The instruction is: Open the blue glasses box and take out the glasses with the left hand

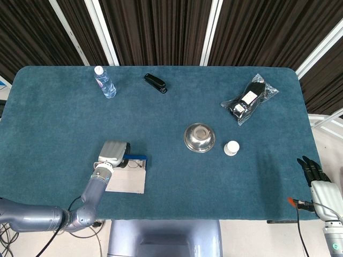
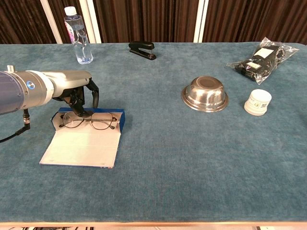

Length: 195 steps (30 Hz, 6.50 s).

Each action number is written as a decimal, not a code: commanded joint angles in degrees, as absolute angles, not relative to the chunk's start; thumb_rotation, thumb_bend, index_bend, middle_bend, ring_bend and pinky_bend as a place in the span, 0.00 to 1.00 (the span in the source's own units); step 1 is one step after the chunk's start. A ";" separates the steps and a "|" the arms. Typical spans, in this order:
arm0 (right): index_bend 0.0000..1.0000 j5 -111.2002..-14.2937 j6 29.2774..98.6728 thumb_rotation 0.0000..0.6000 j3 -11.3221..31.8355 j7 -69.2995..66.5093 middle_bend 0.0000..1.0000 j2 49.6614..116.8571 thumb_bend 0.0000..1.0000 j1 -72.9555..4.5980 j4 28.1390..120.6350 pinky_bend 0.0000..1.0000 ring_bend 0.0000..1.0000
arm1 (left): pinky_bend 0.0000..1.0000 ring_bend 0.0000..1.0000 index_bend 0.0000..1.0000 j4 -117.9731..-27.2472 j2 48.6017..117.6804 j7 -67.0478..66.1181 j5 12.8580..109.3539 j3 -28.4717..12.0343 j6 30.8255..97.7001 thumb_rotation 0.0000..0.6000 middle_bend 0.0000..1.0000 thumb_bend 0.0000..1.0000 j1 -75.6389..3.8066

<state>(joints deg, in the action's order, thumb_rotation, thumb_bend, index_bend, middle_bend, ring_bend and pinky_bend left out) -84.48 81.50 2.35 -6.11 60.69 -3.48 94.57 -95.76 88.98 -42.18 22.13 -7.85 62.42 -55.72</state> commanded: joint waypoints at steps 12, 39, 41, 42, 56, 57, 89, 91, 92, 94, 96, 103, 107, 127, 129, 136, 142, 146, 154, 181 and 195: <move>0.00 -84.47 81.52 1.00 2.35 -6.13 0.00 60.67 0.11 -3.45 94.60 0.21 0.00 | 0.94 0.95 0.58 -96.39 87.79 -42.26 24.20 -8.42 63.75 1.00 1.00 0.41 -55.32; 0.00 -84.55 81.55 1.00 2.34 -6.23 0.00 60.67 0.11 -3.43 94.59 0.21 0.00 | 0.95 0.95 0.61 -91.02 90.97 -47.80 36.76 -4.86 71.99 1.00 1.00 0.42 -53.36; 0.00 -84.57 81.56 1.00 2.33 -6.23 0.00 60.67 0.11 -3.43 94.60 0.21 0.00 | 0.95 0.95 0.61 -90.42 91.32 -47.89 38.19 -4.72 72.46 1.00 1.00 0.42 -52.95; 0.00 -84.53 81.52 1.00 2.33 -6.23 0.00 60.67 0.11 -3.43 94.61 0.21 0.00 | 0.95 0.95 0.61 -89.58 91.54 -48.25 41.00 -3.93 73.51 1.00 1.00 0.42 -52.80; 0.00 -84.47 81.47 1.00 2.33 -6.24 0.00 60.64 0.11 -3.44 94.64 0.21 0.00 | 0.95 0.95 0.61 -86.85 92.90 -47.54 47.33 -3.85 73.75 1.00 1.00 0.42 -50.43; 0.00 -84.48 81.45 1.00 2.33 -6.22 0.00 60.63 0.11 -3.45 94.64 0.21 0.00 | 0.95 0.95 0.61 -86.88 92.93 -47.46 46.95 -4.25 73.41 1.00 1.00 0.42 -50.19; 0.00 -84.44 81.32 1.00 2.28 -6.12 0.00 60.58 0.11 -3.46 94.63 0.21 0.00 | 0.95 0.94 0.25 -88.32 89.93 -47.14 44.61 -9.26 71.45 1.00 1.00 0.20 -45.88; 0.00 -84.50 81.30 1.00 2.26 -6.12 0.00 60.56 0.11 -3.48 94.64 0.21 0.00 | 0.95 0.94 0.25 -89.16 88.87 -46.66 45.46 -9.10 71.99 1.00 1.00 0.20 -45.23; 0.00 -84.55 81.32 1.00 2.25 -6.10 0.00 60.56 0.11 -3.48 94.65 0.21 0.00 | 0.95 0.94 0.25 -89.26 88.51 -46.47 45.66 -9.08 72.10 1.00 1.00 0.20 -44.99; 0.00 -84.67 81.36 1.00 2.21 -6.06 0.00 60.54 0.11 -3.48 94.70 0.21 0.00 | 0.95 0.94 0.24 -89.03 87.97 -46.33 45.56 -9.06 71.92 1.00 1.00 0.17 -44.61; 0.00 -84.78 81.44 1.00 2.18 -5.99 0.00 60.55 0.11 -3.46 94.72 0.21 0.00 | 0.95 0.94 0.24 -88.53 87.82 -46.41 45.17 -9.09 71.60 1.00 1.00 0.10 -44.43; 0.00 -84.70 81.52 1.00 2.19 -5.86 0.00 60.56 0.11 -3.41 94.79 0.21 0.00 | 0.95 0.94 0.24 -87.61 87.91 -46.09 45.33 -8.90 70.50 1.00 1.00 0.00 -44.04; 0.00 -84.61 81.46 1.00 2.21 -5.87 0.00 60.57 0.11 -3.42 94.80 0.21 0.00 | 0.95 0.94 0.25 -87.78 87.82 -46.16 45.52 -8.87 70.29 1.00 1.00 0.00 -43.92; 0.00 -84.37 81.00 1.00 2.13 -6.10 0.00 60.20 0.11 -3.49 95.21 0.21 0.00 | 1.00 1.00 0.51 -105.01 80.71 -45.62 43.78 -2.95 71.30 1.00 1.00 0.25 -38.11; 0.00 -84.39 81.01 1.00 2.13 -6.10 0.00 60.20 0.11 -3.50 95.20 0.21 0.00 | 1.00 1.00 0.51 -104.49 81.26 -45.63 42.90 -3.23 71.20 1.00 1.00 0.27 -38.15; 0.00 -84.46 80.98 1.00 2.11 -6.17 0.00 60.19 0.11 -3.52 95.17 0.21 0.00 | 1.00 1.00 0.51 -103.53 82.94 -46.11 41.30 -4.09 71.21 1.00 1.00 0.29 -38.62; 0.00 -84.52 81.00 1.00 2.10 -6.41 0.00 60.15 0.11 -3.52 95.12 0.21 0.00 | 1.00 1.00 0.51 -103.28 84.12 -46.93 40.39 -4.12 71.27 1.00 1.00 0.32 -38.92; 0.00 -84.64 80.99 1.00 2.06 -6.53 0.00 60.13 0.11 -3.54 95.11 0.21 0.00 | 1.00 1.00 0.51 -102.45 85.29 -47.50 39.29 -3.95 71.37 1.00 1.00 0.33 -38.95; 0.00 -84.67 81.05 1.00 2.05 -6.53 0.00 60.12 0.11 -3.52 95.11 0.21 0.00 | 1.00 1.00 0.51 -100.97 87.10 -47.92 38.21 -4.48 71.48 1.00 1.00 0.34 -39.33; 0.00 -84.64 81.09 1.00 2.05 -6.41 0.00 60.15 0.11 -3.51 95.13 0.21 0.00 | 1.00 1.00 0.53 -100.12 88.34 -48.46 37.47 -4.52 71.13 1.00 1.00 0.38 -39.78; 0.00 -84.44 81.06 1.00 2.09 -6.14 0.00 60.19 0.11 -3.49 95.26 0.21 0.00 | 1.00 1.00 0.54 -99.44 88.55 -48.80 36.79 -4.68 70.80 1.00 1.00 0.38 -40.11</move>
<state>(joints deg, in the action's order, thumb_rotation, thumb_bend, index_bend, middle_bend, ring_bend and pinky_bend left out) -84.43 81.05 2.09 -6.14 60.19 -3.50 95.26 -99.45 88.55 -48.80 36.79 -4.68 70.80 -40.10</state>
